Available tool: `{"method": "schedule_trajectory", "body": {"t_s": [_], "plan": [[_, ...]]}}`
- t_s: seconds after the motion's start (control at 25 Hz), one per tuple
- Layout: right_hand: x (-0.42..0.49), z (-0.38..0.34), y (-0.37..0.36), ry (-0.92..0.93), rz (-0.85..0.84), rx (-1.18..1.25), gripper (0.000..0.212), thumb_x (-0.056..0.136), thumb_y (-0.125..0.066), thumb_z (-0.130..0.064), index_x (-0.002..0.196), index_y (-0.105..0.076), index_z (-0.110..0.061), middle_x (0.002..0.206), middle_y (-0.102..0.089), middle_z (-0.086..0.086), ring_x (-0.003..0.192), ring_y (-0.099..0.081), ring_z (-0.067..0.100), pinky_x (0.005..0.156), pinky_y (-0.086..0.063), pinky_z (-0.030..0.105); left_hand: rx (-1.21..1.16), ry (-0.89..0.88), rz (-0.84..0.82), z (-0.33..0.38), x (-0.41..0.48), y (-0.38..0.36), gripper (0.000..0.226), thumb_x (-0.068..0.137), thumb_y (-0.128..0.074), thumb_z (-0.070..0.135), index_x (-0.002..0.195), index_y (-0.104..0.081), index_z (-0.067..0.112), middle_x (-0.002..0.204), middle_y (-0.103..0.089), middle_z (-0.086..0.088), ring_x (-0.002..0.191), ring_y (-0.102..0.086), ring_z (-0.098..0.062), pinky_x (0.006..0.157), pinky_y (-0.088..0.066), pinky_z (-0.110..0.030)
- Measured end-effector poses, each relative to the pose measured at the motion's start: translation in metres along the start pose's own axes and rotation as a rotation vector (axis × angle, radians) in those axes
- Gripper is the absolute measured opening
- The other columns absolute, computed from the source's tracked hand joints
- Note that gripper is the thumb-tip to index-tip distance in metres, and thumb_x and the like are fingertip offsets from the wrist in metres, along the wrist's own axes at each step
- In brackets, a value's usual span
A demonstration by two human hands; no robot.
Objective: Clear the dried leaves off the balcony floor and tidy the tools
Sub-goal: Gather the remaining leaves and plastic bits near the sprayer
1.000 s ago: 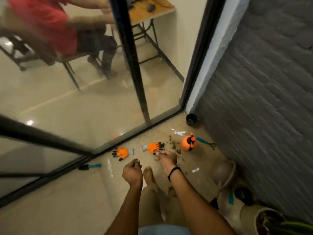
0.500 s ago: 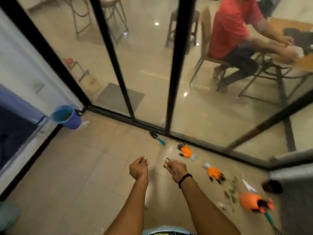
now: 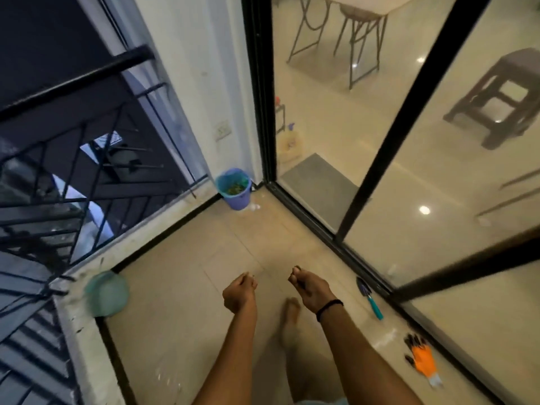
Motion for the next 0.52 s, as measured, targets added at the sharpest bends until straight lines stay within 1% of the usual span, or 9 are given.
{"method": "schedule_trajectory", "body": {"t_s": [0.08, 0.16, 0.24, 0.32, 0.36, 0.4, 0.44, 0.48, 0.52], "plan": [[0.045, -0.022, -0.059, -0.020, -0.015, -0.054, 0.026, 0.094, -0.055, 0.010, 0.120, -0.059, 0.010, 0.098, -0.063, 0.013, 0.084, -0.062, 0.023, 0.053, -0.058, 0.023, -0.066, 0.025, 0.030, 0.033, 0.046, -0.023, 0.014, 0.080, -0.077, -0.001, 0.094, -0.078, -0.001, 0.067, -0.072, -0.006, 0.068, -0.073, -0.025, 0.080, -0.062, -0.040], [0.081, -0.047, -0.113, -0.051, -0.007, -0.091, 0.030, 0.094, -0.055, 0.009, 0.124, -0.058, 0.010, 0.101, -0.063, 0.013, 0.086, -0.062, 0.024, 0.051, -0.057, 0.023, -0.084, 0.030, 0.072, 0.068, 0.082, -0.045, 0.015, 0.081, -0.076, -0.003, 0.097, -0.076, -0.004, 0.065, -0.069, -0.005, 0.067, -0.070, -0.026, 0.079, -0.060, -0.036], [0.117, -0.071, -0.166, -0.055, -0.033, -0.131, 0.032, 0.095, -0.054, 0.009, 0.127, -0.056, 0.010, 0.101, -0.062, 0.013, 0.086, -0.062, 0.023, 0.050, -0.057, 0.023, -0.108, 0.043, 0.063, 0.111, 0.115, -0.068, 0.015, 0.082, -0.075, -0.005, 0.097, -0.075, -0.007, 0.063, -0.068, -0.004, 0.064, -0.068, -0.024, 0.076, -0.061, -0.035], [0.143, -0.095, -0.219, -0.066, -0.049, -0.125, 0.031, 0.096, -0.050, 0.010, 0.127, -0.054, 0.012, 0.097, -0.061, 0.013, 0.084, -0.060, 0.022, 0.051, -0.057, 0.022, -0.150, 0.043, 0.084, 0.151, 0.150, -0.089, 0.016, 0.082, -0.076, -0.005, 0.097, -0.074, -0.009, 0.060, -0.070, -0.002, 0.056, -0.066, -0.018, 0.061, -0.061, -0.025], [0.151, -0.106, -0.244, -0.080, -0.050, -0.138, 0.030, 0.097, -0.048, 0.010, 0.127, -0.054, 0.012, 0.097, -0.060, 0.012, 0.084, -0.059, 0.021, 0.055, -0.058, 0.023, -0.168, 0.045, 0.091, 0.167, 0.165, -0.100, 0.017, 0.082, -0.076, -0.005, 0.098, -0.073, -0.010, 0.065, -0.072, -0.006, 0.053, -0.064, -0.015, 0.052, -0.057, -0.019], [0.160, -0.113, -0.265, -0.097, -0.050, -0.170, 0.029, 0.098, -0.046, 0.009, 0.126, -0.054, 0.010, 0.097, -0.059, 0.012, 0.085, -0.058, 0.021, 0.063, -0.059, 0.023, -0.171, 0.056, 0.091, 0.183, 0.178, -0.111, 0.018, 0.082, -0.076, -0.005, 0.099, -0.073, -0.011, 0.076, -0.074, -0.014, 0.054, -0.063, -0.016, 0.047, -0.053, -0.014], [0.176, -0.122, -0.288, -0.107, -0.064, -0.202, 0.028, 0.099, -0.046, 0.009, 0.126, -0.054, 0.009, 0.097, -0.059, 0.012, 0.085, -0.057, 0.021, 0.072, -0.058, 0.026, -0.175, 0.067, 0.095, 0.200, 0.196, -0.126, 0.020, 0.082, -0.076, -0.006, 0.101, -0.072, -0.012, 0.088, -0.074, -0.021, 0.057, -0.062, -0.017, 0.044, -0.050, -0.012], [0.192, -0.130, -0.307, -0.112, -0.058, -0.216, 0.028, 0.099, -0.046, 0.008, 0.126, -0.054, 0.009, 0.097, -0.059, 0.011, 0.084, -0.057, 0.020, 0.076, -0.057, 0.028, -0.186, 0.080, 0.099, 0.216, 0.216, -0.141, 0.022, 0.082, -0.075, -0.007, 0.102, -0.071, -0.013, 0.094, -0.072, -0.024, 0.059, -0.062, -0.018, 0.044, -0.049, -0.011], [0.211, -0.139, -0.325, -0.104, -0.049, -0.244, 0.029, 0.098, -0.047, 0.008, 0.126, -0.053, 0.009, 0.096, -0.059, 0.011, 0.083, -0.057, 0.020, 0.074, -0.058, 0.026, -0.186, 0.094, 0.092, 0.231, 0.235, -0.157, 0.023, 0.082, -0.075, -0.008, 0.104, -0.071, -0.013, 0.095, -0.071, -0.024, 0.061, -0.062, -0.019, 0.044, -0.051, -0.012]]}}
Point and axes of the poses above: each hand's wrist, its own x-axis towards the middle knuckle, its own y-axis out of the back of the hand, z = x × y, the point moved 7 cm from there along x, towards the middle knuckle
